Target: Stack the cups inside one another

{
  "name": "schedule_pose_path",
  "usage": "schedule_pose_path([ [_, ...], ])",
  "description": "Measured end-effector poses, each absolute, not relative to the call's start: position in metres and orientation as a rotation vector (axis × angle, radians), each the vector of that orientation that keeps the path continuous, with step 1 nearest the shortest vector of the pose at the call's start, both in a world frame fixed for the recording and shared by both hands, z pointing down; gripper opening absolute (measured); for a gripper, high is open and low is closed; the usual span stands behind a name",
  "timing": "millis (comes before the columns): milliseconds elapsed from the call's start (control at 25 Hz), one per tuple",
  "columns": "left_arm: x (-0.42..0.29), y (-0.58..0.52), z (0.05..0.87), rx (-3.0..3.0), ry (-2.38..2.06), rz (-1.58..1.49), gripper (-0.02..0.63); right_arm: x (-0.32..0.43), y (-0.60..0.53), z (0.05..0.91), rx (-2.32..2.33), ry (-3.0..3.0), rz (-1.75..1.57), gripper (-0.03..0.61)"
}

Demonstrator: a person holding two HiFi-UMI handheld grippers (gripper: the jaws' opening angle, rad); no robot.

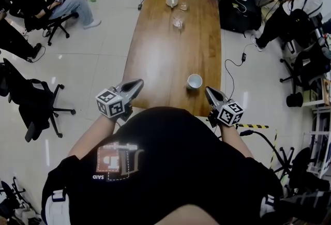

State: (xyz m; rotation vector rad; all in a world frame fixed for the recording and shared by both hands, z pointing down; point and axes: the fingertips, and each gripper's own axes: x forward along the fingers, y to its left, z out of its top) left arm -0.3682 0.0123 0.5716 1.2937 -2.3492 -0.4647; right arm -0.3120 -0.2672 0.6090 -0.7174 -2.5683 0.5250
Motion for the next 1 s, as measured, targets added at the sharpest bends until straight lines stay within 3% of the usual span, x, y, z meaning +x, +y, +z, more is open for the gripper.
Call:
schedule_pose_path([
  [1000, -0.374, 0.017, 0.569, 1.275, -2.358, -0.509, 0.002, -0.306, -0.255, 0.618, -0.790, -2.511, 0.406, 0.012],
])
